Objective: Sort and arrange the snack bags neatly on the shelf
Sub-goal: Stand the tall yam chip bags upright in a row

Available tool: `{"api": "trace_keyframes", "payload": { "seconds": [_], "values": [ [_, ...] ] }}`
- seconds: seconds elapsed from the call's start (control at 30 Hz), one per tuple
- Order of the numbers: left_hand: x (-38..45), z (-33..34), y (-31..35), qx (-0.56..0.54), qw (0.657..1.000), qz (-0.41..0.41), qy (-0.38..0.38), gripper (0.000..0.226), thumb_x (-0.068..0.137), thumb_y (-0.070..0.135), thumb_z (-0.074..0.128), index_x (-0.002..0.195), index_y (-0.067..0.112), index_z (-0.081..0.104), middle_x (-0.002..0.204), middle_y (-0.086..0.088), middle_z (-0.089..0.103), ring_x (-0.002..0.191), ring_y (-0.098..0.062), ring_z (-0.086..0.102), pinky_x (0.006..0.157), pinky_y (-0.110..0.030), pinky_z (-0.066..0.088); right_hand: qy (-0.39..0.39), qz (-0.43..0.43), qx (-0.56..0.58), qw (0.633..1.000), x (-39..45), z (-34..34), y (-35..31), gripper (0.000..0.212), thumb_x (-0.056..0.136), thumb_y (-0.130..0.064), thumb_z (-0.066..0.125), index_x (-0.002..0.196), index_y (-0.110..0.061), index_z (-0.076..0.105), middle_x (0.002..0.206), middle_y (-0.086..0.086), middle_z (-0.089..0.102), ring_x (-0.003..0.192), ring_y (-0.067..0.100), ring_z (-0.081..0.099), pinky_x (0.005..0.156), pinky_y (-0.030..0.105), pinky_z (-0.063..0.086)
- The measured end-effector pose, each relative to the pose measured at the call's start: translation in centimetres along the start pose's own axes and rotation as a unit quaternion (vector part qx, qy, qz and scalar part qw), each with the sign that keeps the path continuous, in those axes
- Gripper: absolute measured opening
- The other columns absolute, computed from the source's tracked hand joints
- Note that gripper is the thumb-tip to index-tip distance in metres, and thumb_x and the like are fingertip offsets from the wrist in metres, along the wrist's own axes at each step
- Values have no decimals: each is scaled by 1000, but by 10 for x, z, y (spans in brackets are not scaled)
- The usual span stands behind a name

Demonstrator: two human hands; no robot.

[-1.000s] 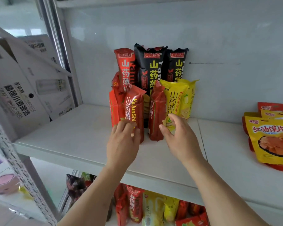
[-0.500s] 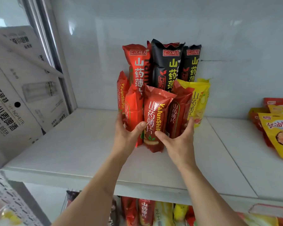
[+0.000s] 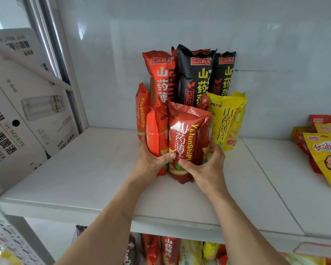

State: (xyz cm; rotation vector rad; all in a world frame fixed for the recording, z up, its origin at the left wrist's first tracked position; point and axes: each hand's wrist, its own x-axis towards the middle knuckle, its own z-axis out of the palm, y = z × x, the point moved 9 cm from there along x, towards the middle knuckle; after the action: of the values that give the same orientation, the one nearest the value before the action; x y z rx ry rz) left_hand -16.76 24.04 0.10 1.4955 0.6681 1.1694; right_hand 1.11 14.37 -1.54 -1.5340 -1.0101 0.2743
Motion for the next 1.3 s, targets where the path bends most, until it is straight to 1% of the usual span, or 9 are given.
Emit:
{"api": "trace_keyframes", "payload": {
  "seconds": [0.13, 0.3, 0.47, 0.6, 0.67, 0.9, 1.03, 1.1, 1.3],
  "values": [
    [-5, -7, -12, 18, 999, -43, 12, 108, 57, 34, 91, 144, 15, 30, 132, -7, 60, 109, -11, 68, 79, -24, 60, -24, -14, 68, 997, 1, 3, 0, 106, 41, -65, 92, 127, -61, 31, 137, -14, 47, 127, 11, 52, 98, 46, 52],
    [-9, -22, -14, 45, 997, -61, 26, 75, 76, 13, 83, 137, 16, 39, 114, 1, 66, 85, 4, 71, 64, -17, 57, -24, -40, 47, 998, 1, 4, -7, 129, 39, -66, 91, 146, -43, 21, 142, -13, 43, 132, 11, 46, 102, 47, 49],
    [-16, -39, -12, 54, 994, -86, 35, 90, 57, 50, 93, 133, 27, 50, 118, 4, 71, 102, -14, 71, 78, -30, 60, -12, -36, 19, 999, -3, 3, -10, 121, 47, -58, 90, 144, -41, 20, 137, -17, 38, 130, 10, 45, 102, 45, 50],
    [-20, -50, -12, 58, 993, -98, 34, 84, 62, 46, 83, 137, 26, 51, 121, 3, 70, 108, -20, 69, 88, -37, 58, 57, -56, -94, 992, -18, -5, -20, 105, 51, -57, 87, 134, -23, 32, 133, -1, 35, 125, 19, 41, 98, 44, 50],
    [-22, -54, -11, 55, 993, -100, 26, 81, 64, 44, 83, 136, 24, 53, 121, 3, 70, 109, -21, 69, 92, -39, 58, 34, -56, -137, 988, -21, 4, -20, 101, 52, -60, 86, 131, -21, 36, 129, 2, 43, 119, 22, 49, 91, 44, 52],
    [-25, -74, -6, 62, 994, -86, 5, 57, 80, 25, 79, 127, 25, 47, 120, 5, 66, 103, -10, 69, 73, -21, 59, -38, -24, -184, 982, -24, 39, -17, 78, 67, -61, 79, 127, -22, 48, 118, -5, 57, 108, 19, 59, 80, 32, 48],
    [-28, -107, 1, 76, 994, -76, 5, 66, 73, 40, 78, 131, 22, 51, 120, 3, 69, 101, -11, 72, 79, -29, 61, -68, -22, -141, 987, -35, 71, -31, 71, 72, -55, 79, 128, -23, 50, 113, -11, 56, 101, 11, 58, 78, 26, 44],
    [-32, -129, 5, 82, 994, -70, 9, 62, 78, 38, 75, 133, 21, 51, 119, 5, 70, 99, -8, 72, 76, -23, 60, -87, -26, -124, 988, -41, 91, -41, 72, 73, -55, 79, 130, -25, 48, 116, -12, 57, 102, 8, 57, 80, 25, 45],
    [-42, -198, 7, 115, 990, -71, 32, 65, 80, 47, 78, 135, 27, 50, 119, 8, 70, 102, -11, 71, 75, -25, 61, -127, -32, -88, 987, -58, 161, -68, 75, 75, -55, 77, 136, -27, 42, 124, -11, 63, 108, 12, 63, 90, 34, 53]
  ]
}}
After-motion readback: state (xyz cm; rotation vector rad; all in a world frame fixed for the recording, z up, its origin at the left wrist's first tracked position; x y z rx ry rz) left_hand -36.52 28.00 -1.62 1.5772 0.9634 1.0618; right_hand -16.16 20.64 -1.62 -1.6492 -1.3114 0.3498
